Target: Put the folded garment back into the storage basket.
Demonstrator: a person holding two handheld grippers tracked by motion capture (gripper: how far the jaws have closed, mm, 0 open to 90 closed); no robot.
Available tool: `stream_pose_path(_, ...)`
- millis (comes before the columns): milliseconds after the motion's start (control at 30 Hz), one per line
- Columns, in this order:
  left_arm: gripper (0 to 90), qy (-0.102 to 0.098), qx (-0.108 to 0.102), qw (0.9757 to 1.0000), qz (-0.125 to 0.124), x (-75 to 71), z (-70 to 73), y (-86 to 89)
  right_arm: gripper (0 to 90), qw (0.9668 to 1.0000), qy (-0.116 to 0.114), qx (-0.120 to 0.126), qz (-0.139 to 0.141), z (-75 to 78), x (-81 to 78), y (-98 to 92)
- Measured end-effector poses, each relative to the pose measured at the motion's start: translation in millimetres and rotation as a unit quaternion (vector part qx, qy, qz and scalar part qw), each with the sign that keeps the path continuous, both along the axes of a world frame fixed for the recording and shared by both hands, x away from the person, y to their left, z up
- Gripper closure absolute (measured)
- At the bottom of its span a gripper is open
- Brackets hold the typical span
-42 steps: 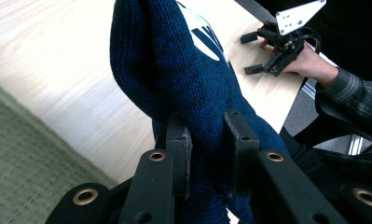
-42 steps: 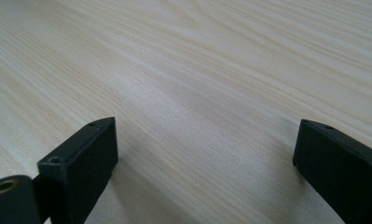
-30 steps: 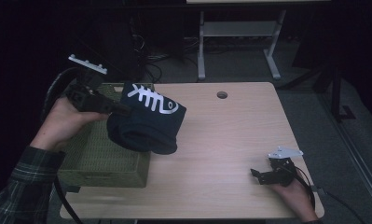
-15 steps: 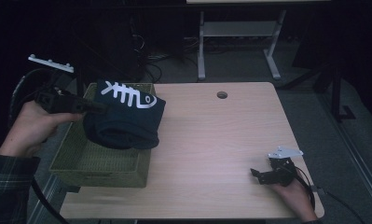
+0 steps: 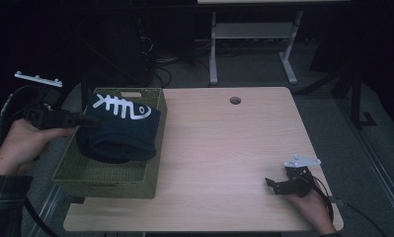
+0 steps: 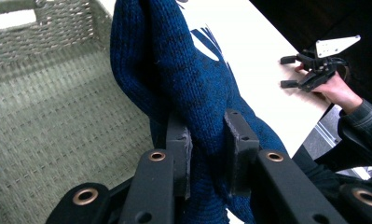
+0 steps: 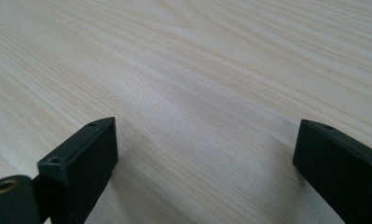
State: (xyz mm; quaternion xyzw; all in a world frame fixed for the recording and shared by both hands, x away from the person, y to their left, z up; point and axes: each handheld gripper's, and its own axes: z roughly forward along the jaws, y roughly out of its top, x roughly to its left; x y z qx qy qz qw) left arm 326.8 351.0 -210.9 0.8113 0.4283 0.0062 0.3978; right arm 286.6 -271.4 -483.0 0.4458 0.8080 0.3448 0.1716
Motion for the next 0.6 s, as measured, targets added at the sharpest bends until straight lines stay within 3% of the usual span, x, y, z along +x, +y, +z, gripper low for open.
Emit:
stream_pose_path(367,75.0,0.021,-0.014,0.9996,0.011,3.2,-30.8,20.5,6.1,1.0000,0.000,0.001,-0.004,-0.1,0.2,0.7)
stream_pose_path(600,75.0,0.028,-0.013,0.9992,0.027,0.8,-41.8,33.7,6.1,1.0000,-0.002,0.000,-0.003,-0.1,0.4,0.5)
